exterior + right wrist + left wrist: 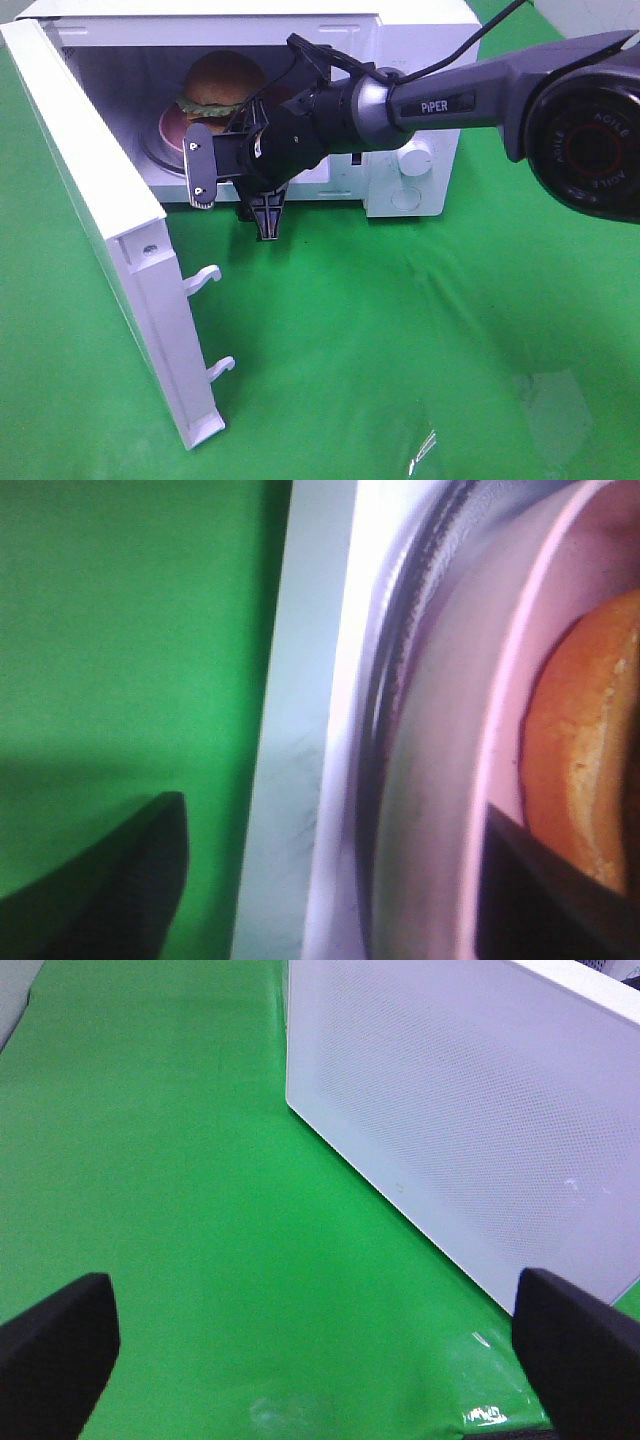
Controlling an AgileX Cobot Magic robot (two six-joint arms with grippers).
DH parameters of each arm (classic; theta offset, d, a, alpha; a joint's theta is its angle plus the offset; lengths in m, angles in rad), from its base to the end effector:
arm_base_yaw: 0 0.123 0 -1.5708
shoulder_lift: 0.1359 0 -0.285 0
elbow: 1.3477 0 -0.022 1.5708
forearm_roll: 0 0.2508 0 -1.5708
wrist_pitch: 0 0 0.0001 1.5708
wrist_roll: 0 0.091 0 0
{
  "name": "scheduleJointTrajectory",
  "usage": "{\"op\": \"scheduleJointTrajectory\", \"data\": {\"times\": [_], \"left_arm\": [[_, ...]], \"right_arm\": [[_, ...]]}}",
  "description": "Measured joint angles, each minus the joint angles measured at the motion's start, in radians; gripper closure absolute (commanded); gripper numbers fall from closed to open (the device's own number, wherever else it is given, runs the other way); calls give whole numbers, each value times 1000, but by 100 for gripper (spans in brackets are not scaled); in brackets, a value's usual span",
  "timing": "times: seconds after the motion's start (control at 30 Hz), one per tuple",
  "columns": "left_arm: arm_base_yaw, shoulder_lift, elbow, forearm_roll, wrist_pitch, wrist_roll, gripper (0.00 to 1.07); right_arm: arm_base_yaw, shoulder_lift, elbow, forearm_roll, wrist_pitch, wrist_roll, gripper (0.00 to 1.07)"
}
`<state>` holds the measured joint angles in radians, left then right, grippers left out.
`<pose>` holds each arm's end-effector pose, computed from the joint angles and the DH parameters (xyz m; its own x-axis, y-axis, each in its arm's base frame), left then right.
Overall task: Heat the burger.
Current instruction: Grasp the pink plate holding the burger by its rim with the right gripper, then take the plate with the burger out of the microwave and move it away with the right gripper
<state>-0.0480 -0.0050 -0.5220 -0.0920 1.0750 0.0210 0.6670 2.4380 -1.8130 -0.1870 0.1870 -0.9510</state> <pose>-0.0094 -0.0069 0.2824 -0.4452 -0.0014 -0.8954 0.1100 0.9923 -0.0563 0.4224 0.3286 0.1065 0.3228 -0.8989 -0.2963 -0.7230 -0.0321 -0.6902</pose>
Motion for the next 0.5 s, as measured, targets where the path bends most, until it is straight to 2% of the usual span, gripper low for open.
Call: {"op": "scheduleJointTrajectory", "data": {"times": [0.03, 0.07, 0.13, 0.17, 0.2, 0.23, 0.27, 0.5], "left_arm": [[0, 0, 0, 0, 0, 0, 6], [0, 0, 0, 0, 0, 0, 6], [0, 0, 0, 0, 0, 0, 6], [0, 0, 0, 0, 0, 0, 6], [0, 0, 0, 0, 0, 0, 6], [0, 0, 0, 0, 0, 0, 6], [0, 0, 0, 0, 0, 0, 6], [0, 0, 0, 0, 0, 0, 6]], "right_arm": [[0, 0, -1, 0, -5, 0, 62], [0, 0, -1, 0, -5, 0, 62], [0, -8, -4, 0, -2, 0, 88], [0, -8, -4, 0, -2, 0, 88], [1, -20, -4, 2, 16, 0, 98], [1, -20, -4, 2, 16, 0, 98], [4, -28, -4, 6, 30, 0, 107], [3, -41, -4, -5, 61, -7, 107]]}}
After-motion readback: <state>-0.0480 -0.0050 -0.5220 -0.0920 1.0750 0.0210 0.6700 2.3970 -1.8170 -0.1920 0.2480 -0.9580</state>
